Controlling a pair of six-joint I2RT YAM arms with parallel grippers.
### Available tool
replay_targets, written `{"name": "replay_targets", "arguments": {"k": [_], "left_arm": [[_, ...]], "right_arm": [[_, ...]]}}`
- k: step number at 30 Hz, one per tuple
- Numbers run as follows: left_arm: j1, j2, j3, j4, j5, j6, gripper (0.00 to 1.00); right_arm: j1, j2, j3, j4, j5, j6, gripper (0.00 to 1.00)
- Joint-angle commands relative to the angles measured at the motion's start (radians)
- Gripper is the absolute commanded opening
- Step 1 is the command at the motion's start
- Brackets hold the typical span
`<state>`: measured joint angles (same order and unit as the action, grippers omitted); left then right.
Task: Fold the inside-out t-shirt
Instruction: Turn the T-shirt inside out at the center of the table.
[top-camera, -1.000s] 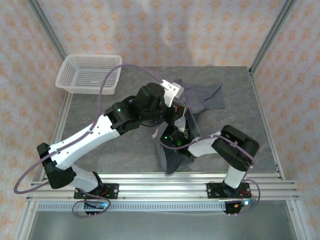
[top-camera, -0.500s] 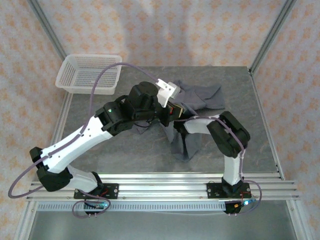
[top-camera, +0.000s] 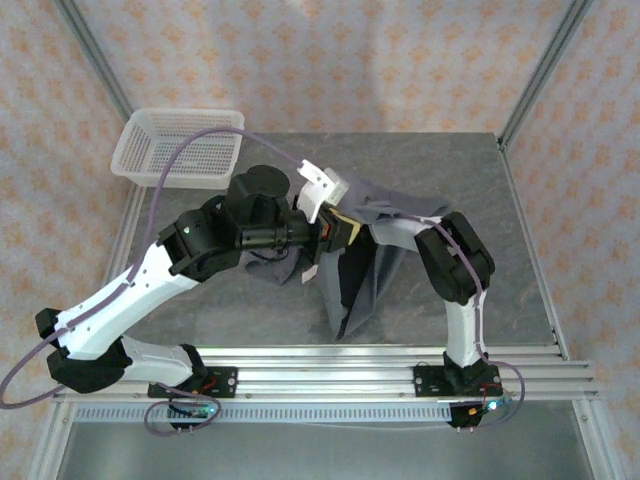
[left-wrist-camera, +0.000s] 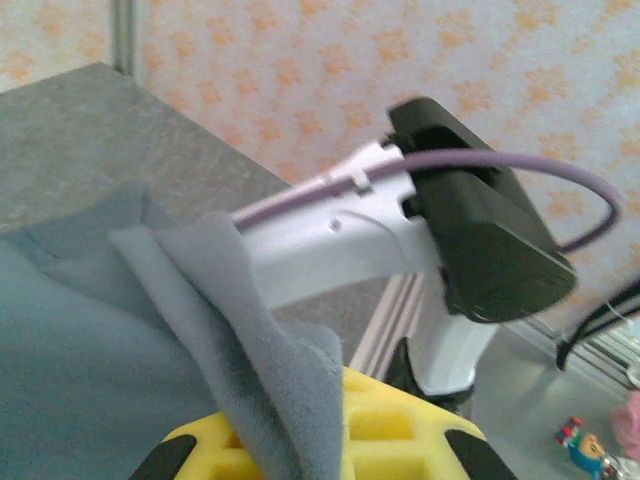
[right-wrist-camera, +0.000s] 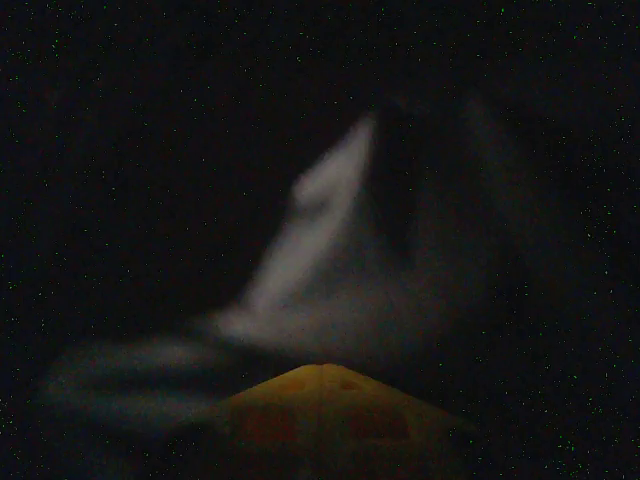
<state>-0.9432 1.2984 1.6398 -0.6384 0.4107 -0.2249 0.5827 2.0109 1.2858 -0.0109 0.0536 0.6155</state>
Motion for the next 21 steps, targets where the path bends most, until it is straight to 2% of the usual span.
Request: {"name": "replay_targets", "arguments": {"k": [1, 4, 6, 11, 13, 15, 21], "left_arm": [[-0.034, -0.028, 0.004, 0.037, 0.050, 0.061, 0.07], [-0.060, -0.039, 0.013, 0.010, 0.022, 0.094, 0.07], [-0.072, -0.054, -0.002, 0.021, 0.026, 0.110, 0.07], [-0.098, -0.093, -0.058, 0.096, 0.157, 0.163, 0.08], [-0.114, -0.107, -0.074, 0.105, 0.163, 0.182, 0.09], [-0.118, -0.119, -0.090, 0.111, 0.157, 0.186, 0.09], [-0.121, -0.154, -0.111, 0.082, 0.092, 0.199, 0.10]], "right_arm": [[0.003, 0.089, 0.135, -0.136, 0.003, -0.031, 0.00], [0.003, 0.146, 0.190, -0.209, 0.007, -0.074, 0.00], [0.003, 0.167, 0.205, -0.231, 0.027, -0.106, 0.05], [0.002, 0.191, 0.217, -0.270, 0.087, -0.172, 0.13], [0.000, 0.193, 0.221, -0.279, 0.095, -0.194, 0.18], [0.000, 0.197, 0.232, -0.304, 0.097, -0.216, 0.26], [0.003, 0.235, 0.280, -0.511, 0.110, -0.264, 0.70]]}}
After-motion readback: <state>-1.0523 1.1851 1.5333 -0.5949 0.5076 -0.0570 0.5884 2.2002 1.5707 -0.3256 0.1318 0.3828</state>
